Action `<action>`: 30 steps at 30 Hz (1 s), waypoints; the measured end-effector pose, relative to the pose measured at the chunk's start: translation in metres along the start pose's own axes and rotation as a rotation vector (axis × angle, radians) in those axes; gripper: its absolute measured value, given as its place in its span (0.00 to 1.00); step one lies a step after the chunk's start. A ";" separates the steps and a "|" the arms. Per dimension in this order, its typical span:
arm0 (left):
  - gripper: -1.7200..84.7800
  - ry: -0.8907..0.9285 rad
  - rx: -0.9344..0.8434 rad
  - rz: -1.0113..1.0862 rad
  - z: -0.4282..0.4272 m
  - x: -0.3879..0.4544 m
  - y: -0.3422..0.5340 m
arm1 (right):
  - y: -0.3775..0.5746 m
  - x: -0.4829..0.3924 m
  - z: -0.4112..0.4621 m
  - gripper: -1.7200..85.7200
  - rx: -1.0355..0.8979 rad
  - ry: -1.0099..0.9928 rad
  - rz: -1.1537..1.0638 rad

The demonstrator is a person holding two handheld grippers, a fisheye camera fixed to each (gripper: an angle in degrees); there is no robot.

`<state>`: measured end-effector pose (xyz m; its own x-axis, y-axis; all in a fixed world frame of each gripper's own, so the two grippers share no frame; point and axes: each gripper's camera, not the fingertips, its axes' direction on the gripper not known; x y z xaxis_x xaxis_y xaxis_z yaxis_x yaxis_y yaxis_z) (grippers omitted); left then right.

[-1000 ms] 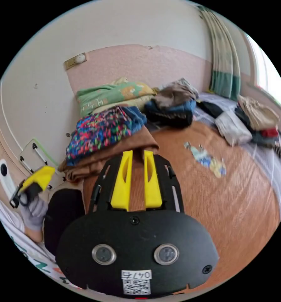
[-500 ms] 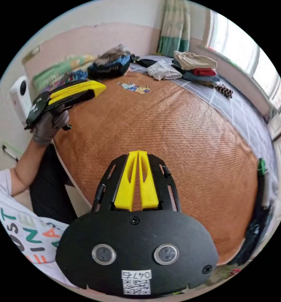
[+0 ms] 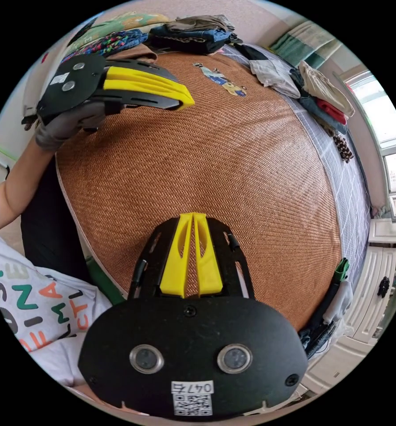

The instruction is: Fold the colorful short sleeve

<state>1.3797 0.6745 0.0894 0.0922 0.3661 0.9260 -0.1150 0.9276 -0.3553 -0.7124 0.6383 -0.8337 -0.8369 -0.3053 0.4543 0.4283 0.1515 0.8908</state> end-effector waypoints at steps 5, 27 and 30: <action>0.01 0.087 0.020 -0.060 0.037 0.011 0.004 | -0.027 0.017 -0.007 0.02 0.006 -0.012 -0.002; 0.01 0.490 -0.175 -0.159 0.288 0.077 0.047 | -0.084 0.100 -0.002 0.02 0.034 -0.150 0.029; 0.01 0.660 -0.183 -0.261 0.331 0.061 0.069 | -0.093 0.101 -0.002 0.02 0.011 -0.130 0.000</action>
<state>1.0503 0.7361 0.1635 0.6770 0.0459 0.7346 0.1544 0.9670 -0.2027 -0.8363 0.5914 -0.8710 -0.8744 -0.1812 0.4500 0.4247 0.1623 0.8907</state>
